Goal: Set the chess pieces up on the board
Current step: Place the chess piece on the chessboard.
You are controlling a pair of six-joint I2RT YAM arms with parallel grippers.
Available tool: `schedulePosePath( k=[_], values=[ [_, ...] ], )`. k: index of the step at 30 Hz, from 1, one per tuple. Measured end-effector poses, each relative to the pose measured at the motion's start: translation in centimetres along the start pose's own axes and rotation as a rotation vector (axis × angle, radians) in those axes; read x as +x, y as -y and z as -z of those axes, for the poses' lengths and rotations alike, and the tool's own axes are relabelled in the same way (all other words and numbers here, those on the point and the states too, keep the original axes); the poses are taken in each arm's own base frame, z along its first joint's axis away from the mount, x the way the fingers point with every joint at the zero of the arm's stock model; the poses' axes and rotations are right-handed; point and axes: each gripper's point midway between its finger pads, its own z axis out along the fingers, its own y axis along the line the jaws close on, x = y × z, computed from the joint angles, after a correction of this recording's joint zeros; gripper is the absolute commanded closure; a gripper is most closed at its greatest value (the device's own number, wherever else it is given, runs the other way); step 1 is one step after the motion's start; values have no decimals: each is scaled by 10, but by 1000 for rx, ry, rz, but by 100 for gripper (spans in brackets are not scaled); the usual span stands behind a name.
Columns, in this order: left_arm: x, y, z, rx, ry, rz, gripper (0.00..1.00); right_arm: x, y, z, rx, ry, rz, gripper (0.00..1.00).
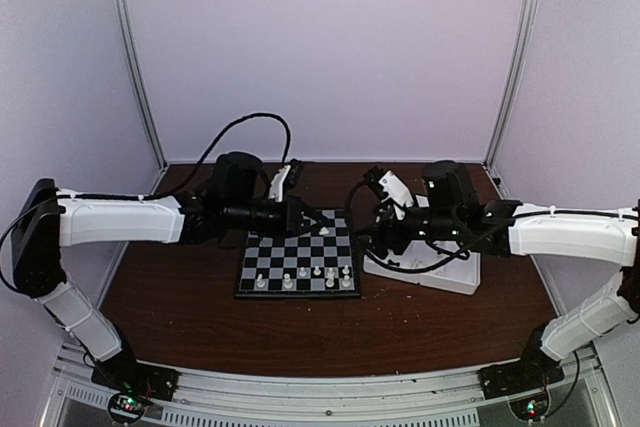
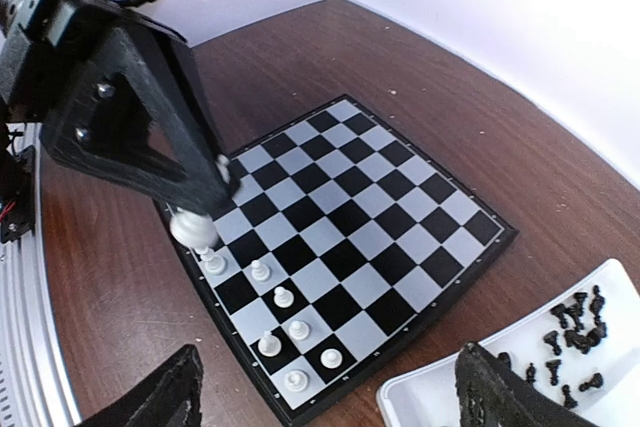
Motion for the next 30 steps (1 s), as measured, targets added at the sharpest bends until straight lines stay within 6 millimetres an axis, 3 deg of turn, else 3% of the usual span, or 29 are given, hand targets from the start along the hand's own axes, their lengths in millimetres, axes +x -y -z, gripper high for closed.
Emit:
schedulePosePath(
  k=[3,9,14,23,30],
  values=[
    [-2,-3,20,-78,29,-79,100,-4,13,13,91,46,-2,1],
    [8,-21,61,-240,65,-206,100,-4,47,46,305,123,-50,0],
    [26,-45,88,-360,76,-269,100,-7,63,58,408,152,-76,0],
    [53,-76,97,-455,46,-318,100,20,83,54,525,152,-91,0],
    [60,-74,93,-445,37,-382,100,24,89,54,558,172,-95,0]
  ],
)
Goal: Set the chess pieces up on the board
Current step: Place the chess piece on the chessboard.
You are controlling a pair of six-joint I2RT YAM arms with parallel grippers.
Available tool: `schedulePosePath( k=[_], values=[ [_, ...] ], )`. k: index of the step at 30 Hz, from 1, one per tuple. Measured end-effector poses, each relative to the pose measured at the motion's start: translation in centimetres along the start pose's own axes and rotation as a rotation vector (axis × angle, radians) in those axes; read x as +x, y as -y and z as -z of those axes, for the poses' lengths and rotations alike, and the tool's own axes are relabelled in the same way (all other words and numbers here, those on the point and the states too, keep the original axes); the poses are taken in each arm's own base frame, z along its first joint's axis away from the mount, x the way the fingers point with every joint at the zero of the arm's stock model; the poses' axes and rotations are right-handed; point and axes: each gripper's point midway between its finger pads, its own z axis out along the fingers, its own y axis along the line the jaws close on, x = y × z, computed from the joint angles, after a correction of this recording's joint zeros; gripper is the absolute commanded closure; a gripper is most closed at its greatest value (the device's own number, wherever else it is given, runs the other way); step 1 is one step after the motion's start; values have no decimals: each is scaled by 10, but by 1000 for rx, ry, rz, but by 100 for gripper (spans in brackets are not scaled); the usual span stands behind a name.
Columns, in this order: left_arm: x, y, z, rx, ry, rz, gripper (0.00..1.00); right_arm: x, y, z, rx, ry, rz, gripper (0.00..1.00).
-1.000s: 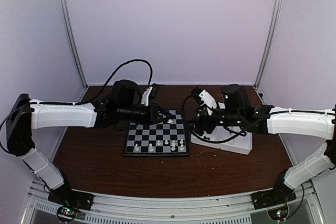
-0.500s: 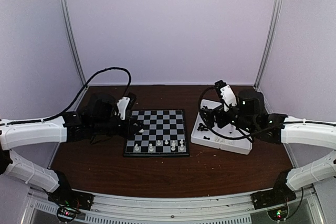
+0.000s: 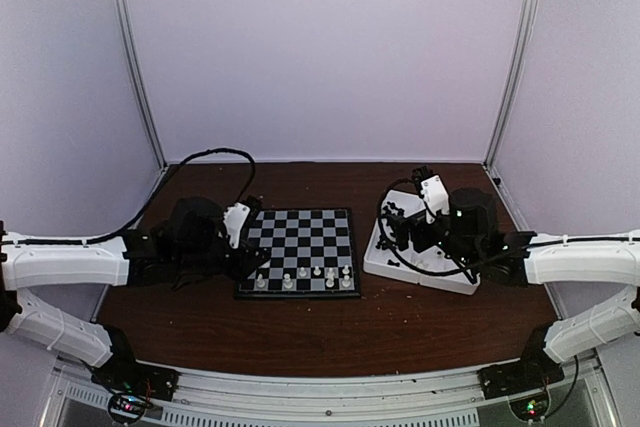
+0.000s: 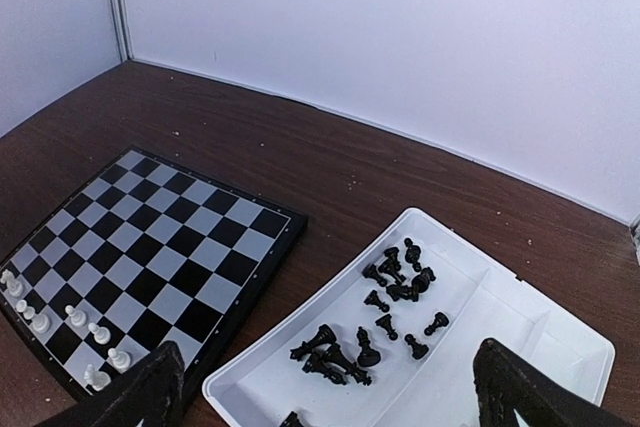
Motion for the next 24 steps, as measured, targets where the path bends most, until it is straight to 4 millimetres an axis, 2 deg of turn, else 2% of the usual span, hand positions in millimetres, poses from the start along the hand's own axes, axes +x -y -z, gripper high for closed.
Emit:
schedulePosePath(
  k=[7,11,16,20,24],
  values=[
    [-7,30,-6,65,65,-113,100,3,6,0,29,5,0,0],
    [9,49,-29,93,35,-204,100,3,7,0,33,15,-5,0],
    [32,56,-62,103,-33,-259,100,3,8,0,34,17,-10,0],
    [38,65,-77,129,-31,-286,100,3,8,0,34,18,-11,0],
    [35,72,-84,146,4,-298,100,3,8,0,35,17,-14,0]
  ],
)
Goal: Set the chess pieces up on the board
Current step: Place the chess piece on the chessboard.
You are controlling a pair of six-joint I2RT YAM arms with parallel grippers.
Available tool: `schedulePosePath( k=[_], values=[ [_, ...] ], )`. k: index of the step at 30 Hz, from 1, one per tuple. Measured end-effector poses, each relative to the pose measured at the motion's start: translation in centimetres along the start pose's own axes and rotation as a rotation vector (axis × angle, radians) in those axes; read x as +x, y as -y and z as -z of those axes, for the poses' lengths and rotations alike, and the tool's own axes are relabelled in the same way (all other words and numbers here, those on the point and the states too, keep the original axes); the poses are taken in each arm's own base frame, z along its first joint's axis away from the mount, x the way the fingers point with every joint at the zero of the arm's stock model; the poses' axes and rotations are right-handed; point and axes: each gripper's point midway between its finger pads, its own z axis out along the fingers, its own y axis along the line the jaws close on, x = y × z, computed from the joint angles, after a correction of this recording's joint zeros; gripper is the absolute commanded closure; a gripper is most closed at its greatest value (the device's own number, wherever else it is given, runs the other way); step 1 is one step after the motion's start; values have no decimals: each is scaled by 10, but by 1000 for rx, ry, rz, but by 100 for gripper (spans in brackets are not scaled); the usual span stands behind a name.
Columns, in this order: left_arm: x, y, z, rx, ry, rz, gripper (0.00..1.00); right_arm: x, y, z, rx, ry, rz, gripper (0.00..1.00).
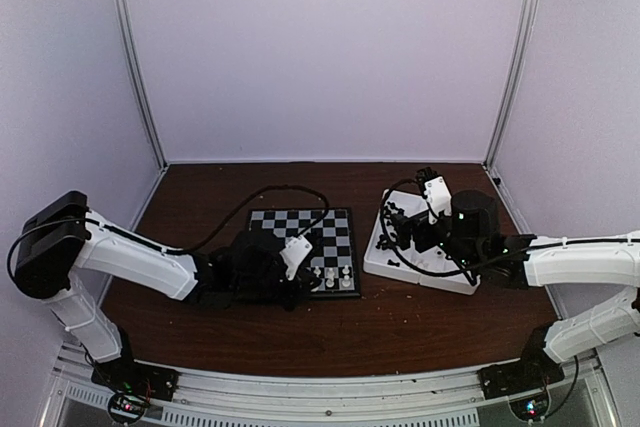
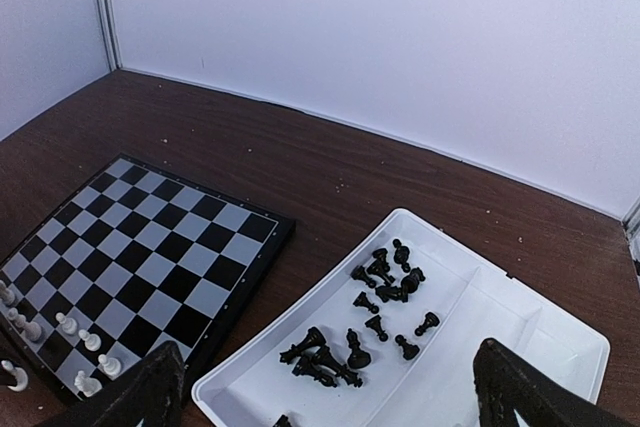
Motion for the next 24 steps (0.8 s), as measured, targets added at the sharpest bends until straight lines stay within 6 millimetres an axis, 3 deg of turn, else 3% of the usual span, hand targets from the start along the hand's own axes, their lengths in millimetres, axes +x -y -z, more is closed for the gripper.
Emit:
schedulePosePath(
  k=[9,17,24],
  values=[
    [6,-2,-22,-13,12,-8,100,0,0,0,-1,0,-13,0],
    [-2,-11,-25,-65,58,-5,100,0,-1,0,-9,-1,-15,0],
    [7,-17,-32,-98,45,-6,100,0,-2,0,-15,-2,-15,0]
  ],
)
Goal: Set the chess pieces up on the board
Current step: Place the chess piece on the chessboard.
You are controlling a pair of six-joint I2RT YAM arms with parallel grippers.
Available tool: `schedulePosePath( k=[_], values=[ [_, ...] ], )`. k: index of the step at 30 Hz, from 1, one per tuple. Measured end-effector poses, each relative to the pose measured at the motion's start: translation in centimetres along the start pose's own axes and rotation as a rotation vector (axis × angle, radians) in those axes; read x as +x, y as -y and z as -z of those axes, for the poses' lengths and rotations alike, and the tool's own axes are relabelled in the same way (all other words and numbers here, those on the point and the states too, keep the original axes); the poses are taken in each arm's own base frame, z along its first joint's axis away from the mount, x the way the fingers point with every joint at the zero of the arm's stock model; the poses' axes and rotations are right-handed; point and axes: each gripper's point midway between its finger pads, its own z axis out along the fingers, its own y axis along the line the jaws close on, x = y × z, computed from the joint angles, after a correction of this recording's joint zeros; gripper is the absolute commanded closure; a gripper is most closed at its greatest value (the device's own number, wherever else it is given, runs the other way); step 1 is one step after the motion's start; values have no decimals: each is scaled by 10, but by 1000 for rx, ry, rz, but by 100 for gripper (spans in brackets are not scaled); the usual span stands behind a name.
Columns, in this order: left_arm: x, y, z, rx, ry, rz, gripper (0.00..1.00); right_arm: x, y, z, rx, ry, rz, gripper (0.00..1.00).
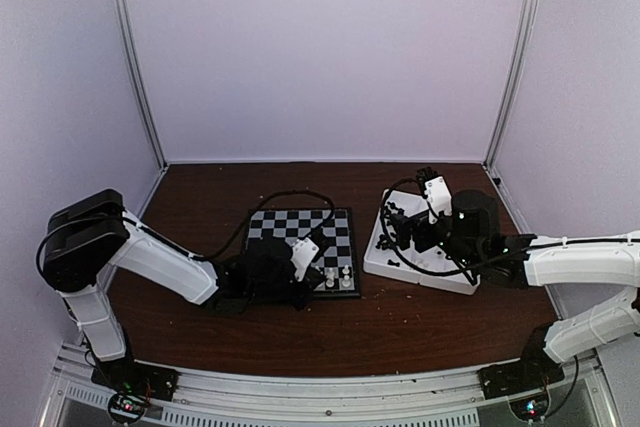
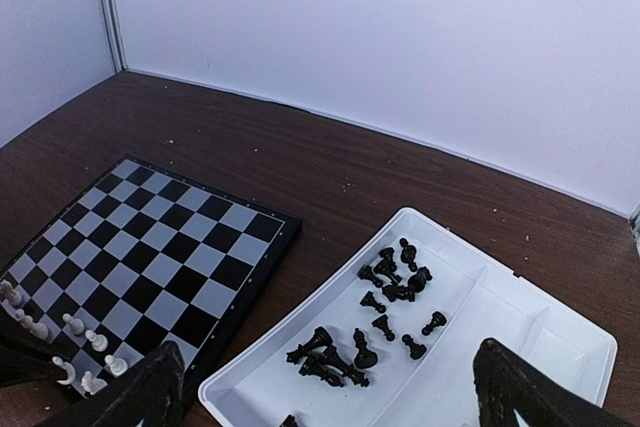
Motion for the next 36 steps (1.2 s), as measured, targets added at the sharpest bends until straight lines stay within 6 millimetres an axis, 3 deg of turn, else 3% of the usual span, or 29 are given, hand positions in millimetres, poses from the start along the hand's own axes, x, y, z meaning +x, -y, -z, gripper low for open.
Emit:
schedulePosePath(
  k=[21,36],
  values=[
    [11,-7,-7,-42,-21,-3,100,0,0,0,-7,-1,-1,0],
    [10,-6,-10,-40,-11,4,90,1,-2,-1,-17,-4,-1,0]
  ],
)
